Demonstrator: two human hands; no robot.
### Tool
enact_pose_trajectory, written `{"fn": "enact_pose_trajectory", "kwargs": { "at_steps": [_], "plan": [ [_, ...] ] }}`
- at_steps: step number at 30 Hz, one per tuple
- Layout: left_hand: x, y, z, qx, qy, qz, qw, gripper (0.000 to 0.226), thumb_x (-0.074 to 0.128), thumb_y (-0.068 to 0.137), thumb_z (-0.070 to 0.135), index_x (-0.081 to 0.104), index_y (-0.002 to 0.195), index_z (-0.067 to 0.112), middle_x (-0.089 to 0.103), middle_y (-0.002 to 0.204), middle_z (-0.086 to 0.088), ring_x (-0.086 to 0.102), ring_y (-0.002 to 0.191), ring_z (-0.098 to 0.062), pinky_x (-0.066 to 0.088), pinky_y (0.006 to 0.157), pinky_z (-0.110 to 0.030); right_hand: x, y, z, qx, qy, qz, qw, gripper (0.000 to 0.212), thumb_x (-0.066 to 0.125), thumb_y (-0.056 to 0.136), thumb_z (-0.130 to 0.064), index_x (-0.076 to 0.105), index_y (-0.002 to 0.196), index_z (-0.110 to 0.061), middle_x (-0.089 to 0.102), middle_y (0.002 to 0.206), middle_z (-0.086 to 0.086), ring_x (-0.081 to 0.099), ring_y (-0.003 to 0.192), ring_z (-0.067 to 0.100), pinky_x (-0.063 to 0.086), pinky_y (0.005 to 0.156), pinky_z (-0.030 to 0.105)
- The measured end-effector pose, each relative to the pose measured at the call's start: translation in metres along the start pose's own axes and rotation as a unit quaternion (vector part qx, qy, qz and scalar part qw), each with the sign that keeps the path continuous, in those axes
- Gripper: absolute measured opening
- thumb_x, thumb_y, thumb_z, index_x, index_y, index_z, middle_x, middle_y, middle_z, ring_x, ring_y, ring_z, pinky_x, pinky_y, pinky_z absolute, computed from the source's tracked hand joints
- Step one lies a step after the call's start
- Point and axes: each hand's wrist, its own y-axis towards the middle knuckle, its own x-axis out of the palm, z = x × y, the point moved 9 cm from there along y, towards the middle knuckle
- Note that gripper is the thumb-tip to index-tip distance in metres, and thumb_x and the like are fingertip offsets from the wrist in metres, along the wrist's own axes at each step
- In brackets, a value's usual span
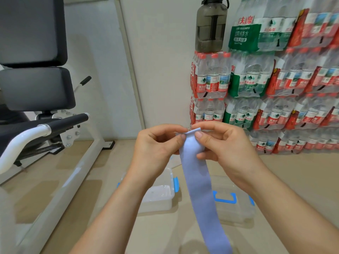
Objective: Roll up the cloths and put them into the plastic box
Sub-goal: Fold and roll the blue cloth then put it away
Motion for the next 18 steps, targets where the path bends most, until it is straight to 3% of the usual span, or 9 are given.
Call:
{"fn": "enact_pose_trajectory", "kwargs": {
  "at_steps": [5,10,18],
  "plan": [
    [0.003,-0.002,0.005,0.020,0.005,0.027,0.999,0.023,0.063,0.081,-0.008,0.072,0.075,0.011,0.062,0.058,0.008,0.055,0.059,-0.007,0.048,0.058,-0.017,-0.002,0.000,-0.001,0.009,0.036,0.010,0.999,0.015,0.062,0.087,-0.002,0.073,0.094,-0.011,0.064,0.099,0.035,0.063,0.078,0.026,0.051,0.048,0.020],
    [0.010,-0.003,0.000,-0.012,-0.034,0.015,0.999,0.030,0.062,0.081,-0.009,0.073,0.069,0.016,0.063,0.058,0.006,0.056,0.061,-0.010,0.047,0.058,-0.019,-0.005,-0.001,-0.006,0.015,0.024,0.015,0.999,0.017,0.061,0.085,0.000,0.073,0.087,-0.012,0.058,0.097,0.040,0.054,0.068,0.028,0.048,0.044,0.023],
    [0.020,-0.004,-0.007,-0.069,-0.109,-0.054,0.990,0.020,0.058,0.066,0.002,0.074,0.065,0.013,0.069,0.071,-0.009,0.061,0.076,-0.027,0.052,0.072,-0.036,-0.001,-0.002,-0.001,0.080,0.057,-0.042,0.994,0.034,0.052,0.081,0.006,0.069,0.063,-0.016,0.060,0.075,0.008,0.050,0.052,0.012,0.044,0.042,0.021]
  ]
}}
